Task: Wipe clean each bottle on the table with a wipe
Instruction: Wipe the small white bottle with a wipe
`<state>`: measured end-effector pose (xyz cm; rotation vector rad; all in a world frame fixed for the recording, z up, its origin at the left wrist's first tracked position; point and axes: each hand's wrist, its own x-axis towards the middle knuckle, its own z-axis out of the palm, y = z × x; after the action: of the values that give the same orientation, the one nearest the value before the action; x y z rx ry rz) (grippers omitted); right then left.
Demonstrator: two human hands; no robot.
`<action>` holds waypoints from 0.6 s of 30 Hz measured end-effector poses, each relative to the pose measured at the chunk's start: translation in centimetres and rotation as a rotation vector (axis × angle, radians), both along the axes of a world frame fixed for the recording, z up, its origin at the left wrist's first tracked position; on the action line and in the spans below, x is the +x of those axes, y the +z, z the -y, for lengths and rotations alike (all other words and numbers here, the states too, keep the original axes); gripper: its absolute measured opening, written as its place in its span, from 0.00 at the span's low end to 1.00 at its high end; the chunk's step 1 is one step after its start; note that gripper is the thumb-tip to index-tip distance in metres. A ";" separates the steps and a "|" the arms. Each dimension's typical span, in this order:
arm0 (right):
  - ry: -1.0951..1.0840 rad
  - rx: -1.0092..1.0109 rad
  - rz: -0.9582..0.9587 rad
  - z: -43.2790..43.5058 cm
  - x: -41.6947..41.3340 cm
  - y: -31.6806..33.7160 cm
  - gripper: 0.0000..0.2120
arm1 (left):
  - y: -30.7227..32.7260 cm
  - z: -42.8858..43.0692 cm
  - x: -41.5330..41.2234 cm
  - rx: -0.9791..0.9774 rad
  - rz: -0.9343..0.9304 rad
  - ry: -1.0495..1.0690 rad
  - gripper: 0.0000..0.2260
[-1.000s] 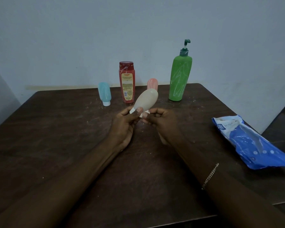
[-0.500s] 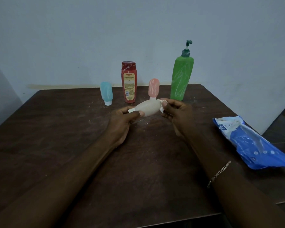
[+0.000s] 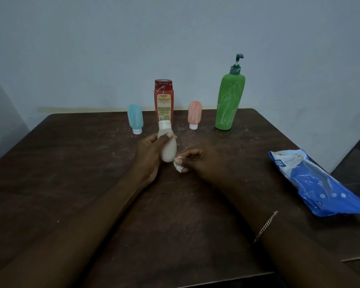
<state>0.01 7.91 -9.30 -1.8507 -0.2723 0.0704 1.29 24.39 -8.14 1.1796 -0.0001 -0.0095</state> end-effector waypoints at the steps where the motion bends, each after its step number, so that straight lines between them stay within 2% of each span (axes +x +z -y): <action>1: 0.003 0.011 -0.002 -0.1 0.0 0.0 0.07 | -0.2 0.0 0.1 0.040 0.013 0.019 0.11; 3: -0.066 -0.027 0.036 0.5 0.1 0.6 0.05 | -0.5 -0.3 0.3 0.232 0.040 0.074 0.13; 7: -0.258 -0.185 0.358 2.0 0.3 1.3 0.12 | -0.8 -1.1 0.5 0.638 0.087 0.054 0.18; 10: -0.248 -0.324 0.517 1.7 0.4 1.1 0.16 | -0.7 -0.9 0.7 0.914 0.107 0.021 0.18; 13: -0.158 -0.500 0.635 1.7 0.4 1.3 0.16 | -0.5 -0.5 0.5 1.049 0.139 0.007 0.19; 15: -0.097 -0.609 0.701 1.6 0.3 1.3 0.14 | -0.6 -0.3 0.2 1.148 0.231 0.004 0.19; 18: -0.116 -0.676 0.722 1.6 0.6 1.3 0.10 | -0.5 -0.2 -0.5 1.371 0.471 0.004 0.17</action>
<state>0.57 6.33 -8.00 -2.5079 -0.7011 -0.6730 0.82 24.60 -8.60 2.5242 -0.4713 0.3176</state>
